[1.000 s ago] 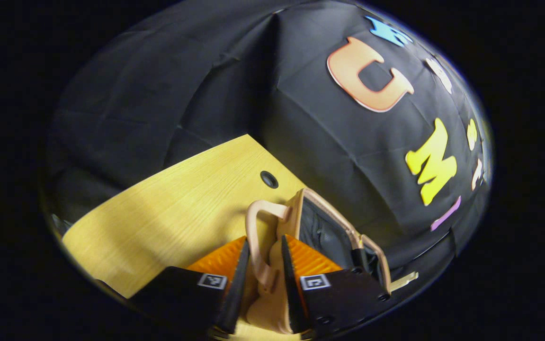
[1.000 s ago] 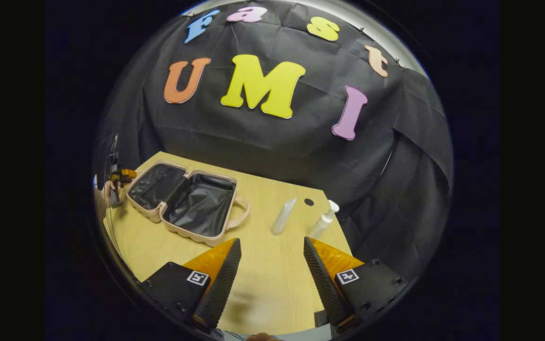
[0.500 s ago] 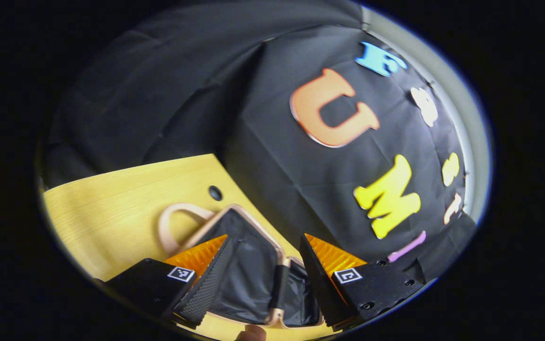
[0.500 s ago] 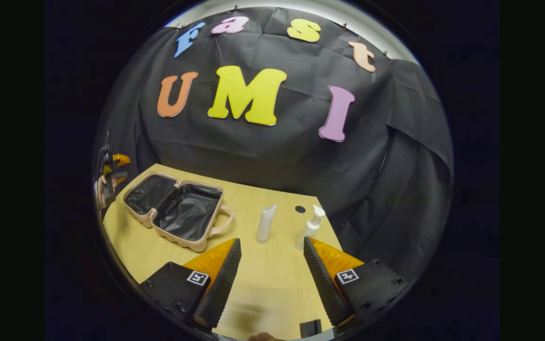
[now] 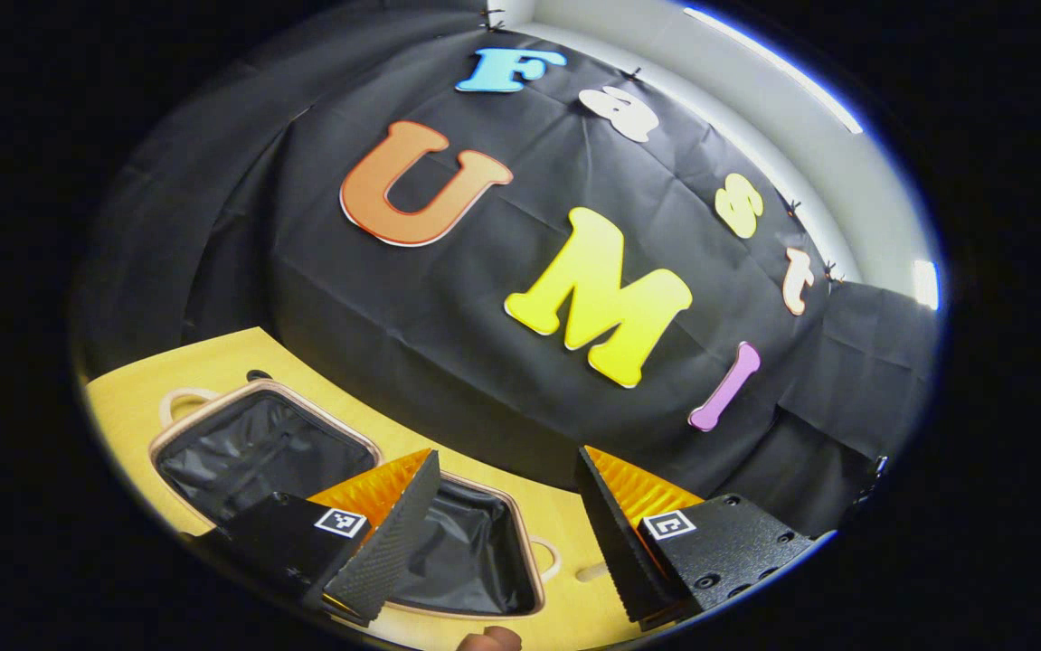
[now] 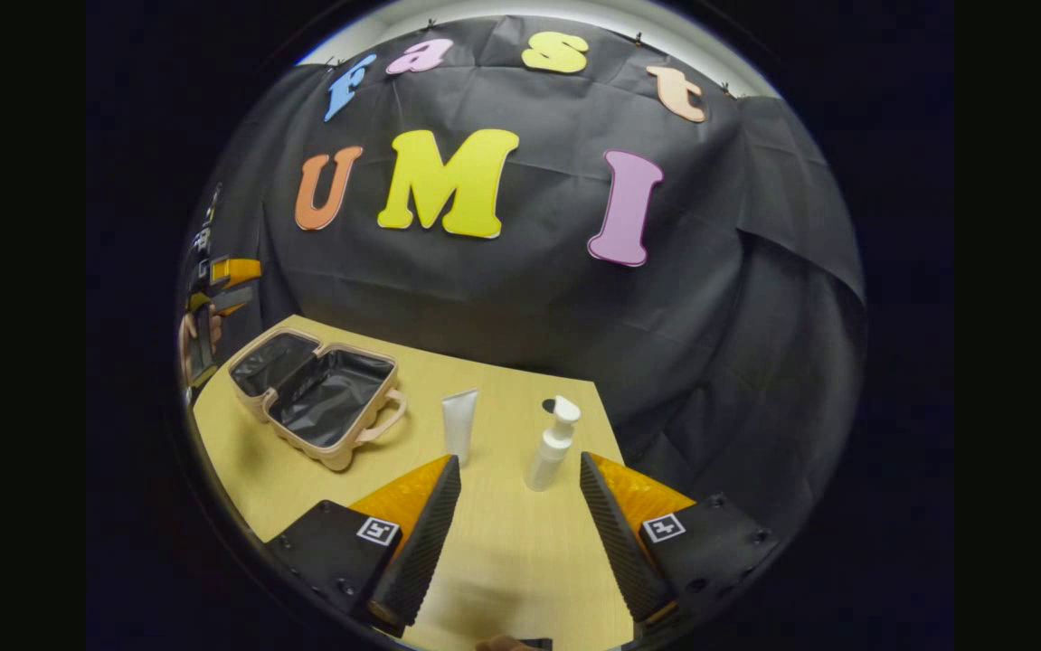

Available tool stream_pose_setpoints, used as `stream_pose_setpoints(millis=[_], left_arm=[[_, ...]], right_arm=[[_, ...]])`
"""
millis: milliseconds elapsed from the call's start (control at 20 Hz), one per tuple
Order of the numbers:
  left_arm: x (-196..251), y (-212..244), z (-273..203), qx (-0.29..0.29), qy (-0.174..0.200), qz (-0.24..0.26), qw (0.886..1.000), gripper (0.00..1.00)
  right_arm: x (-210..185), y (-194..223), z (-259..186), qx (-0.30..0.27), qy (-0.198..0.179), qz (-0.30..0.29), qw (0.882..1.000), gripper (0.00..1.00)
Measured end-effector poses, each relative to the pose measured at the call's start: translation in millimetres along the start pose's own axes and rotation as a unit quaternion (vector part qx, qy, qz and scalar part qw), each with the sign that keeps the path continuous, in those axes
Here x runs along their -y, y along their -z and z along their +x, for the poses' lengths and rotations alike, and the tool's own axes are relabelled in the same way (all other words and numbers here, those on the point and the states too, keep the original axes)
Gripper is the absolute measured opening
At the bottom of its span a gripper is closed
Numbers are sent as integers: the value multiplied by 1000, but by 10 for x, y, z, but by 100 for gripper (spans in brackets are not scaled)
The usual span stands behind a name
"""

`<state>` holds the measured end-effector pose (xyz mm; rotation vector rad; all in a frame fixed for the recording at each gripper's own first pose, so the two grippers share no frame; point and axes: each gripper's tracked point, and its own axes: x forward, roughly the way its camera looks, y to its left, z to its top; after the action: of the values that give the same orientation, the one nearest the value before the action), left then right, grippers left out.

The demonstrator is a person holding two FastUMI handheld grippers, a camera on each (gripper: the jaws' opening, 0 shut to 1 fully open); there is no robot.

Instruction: First open the suitcase, pack the skin care products into it, and then close the suitcase.

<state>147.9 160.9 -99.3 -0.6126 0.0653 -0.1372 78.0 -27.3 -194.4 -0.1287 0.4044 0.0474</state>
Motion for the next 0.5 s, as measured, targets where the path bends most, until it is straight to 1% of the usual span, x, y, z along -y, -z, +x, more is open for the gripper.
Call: stream_pose_setpoints(millis=[50, 100, 300, 350, 400, 500], left_arm=[[160, 184, 27, -17, -7, 5, 1000, 95], [289, 305, 47, -20, -13, 13, 1000, 95], [893, 859, 111, -48, 0, 65, 997, 95], [1055, 1049, 155, -59, 6, 93, 994, 95], [1258, 1360, 264, -85, 14, 131, 988, 95], [1451, 1714, 398, -111, 26, 166, 980, 95]], right_arm=[[100, 29, 84, 3, -1, -10, 1000, 79], [169, 50, 134, 3, -3, -13, 1000, 79], [347, 174, 335, -2, -20, -5, 1000, 79], [408, 224, 399, -4, -24, -1, 1000, 79], [493, 242, 458, -6, -25, 2, 1000, 78], [592, 254, 522, -4, -25, 3, 1000, 78]])
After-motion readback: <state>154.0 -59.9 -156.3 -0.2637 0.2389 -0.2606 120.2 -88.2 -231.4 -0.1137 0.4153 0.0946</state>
